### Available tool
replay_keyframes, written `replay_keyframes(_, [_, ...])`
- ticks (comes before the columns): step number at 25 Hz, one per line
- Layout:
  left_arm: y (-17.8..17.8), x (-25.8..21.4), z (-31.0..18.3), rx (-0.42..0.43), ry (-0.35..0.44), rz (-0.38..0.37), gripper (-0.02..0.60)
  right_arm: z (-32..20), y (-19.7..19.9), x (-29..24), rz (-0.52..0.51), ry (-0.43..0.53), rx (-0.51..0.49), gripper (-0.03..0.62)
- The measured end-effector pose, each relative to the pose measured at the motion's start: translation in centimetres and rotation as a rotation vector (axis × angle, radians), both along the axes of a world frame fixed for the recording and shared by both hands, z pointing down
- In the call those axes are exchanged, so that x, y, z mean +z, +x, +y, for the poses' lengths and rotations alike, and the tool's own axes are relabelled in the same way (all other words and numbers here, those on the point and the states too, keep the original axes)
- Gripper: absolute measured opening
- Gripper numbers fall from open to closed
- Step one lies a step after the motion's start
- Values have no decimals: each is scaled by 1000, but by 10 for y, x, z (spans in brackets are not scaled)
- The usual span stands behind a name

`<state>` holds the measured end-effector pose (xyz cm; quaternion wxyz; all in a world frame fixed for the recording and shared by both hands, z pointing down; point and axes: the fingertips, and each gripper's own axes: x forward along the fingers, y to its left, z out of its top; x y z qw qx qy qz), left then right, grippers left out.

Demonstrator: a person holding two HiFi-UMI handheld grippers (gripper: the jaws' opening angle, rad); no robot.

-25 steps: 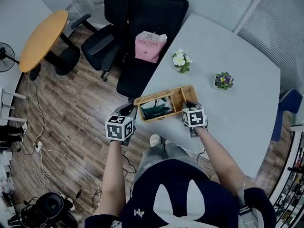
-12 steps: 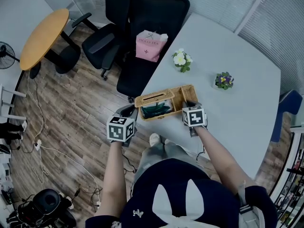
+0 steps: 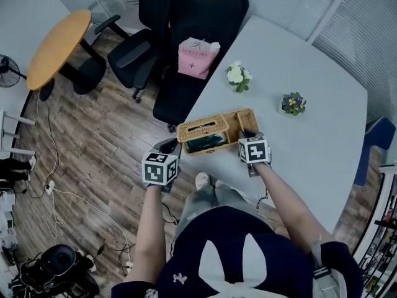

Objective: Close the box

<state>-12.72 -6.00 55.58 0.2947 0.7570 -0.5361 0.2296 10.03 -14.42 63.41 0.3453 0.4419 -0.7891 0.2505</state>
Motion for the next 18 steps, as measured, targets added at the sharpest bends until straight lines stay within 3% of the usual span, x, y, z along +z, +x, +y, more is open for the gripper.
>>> replay_keyframes(18, [16, 35, 23, 1, -101, -59, 35, 3, 2, -1, -5, 9, -5, 48])
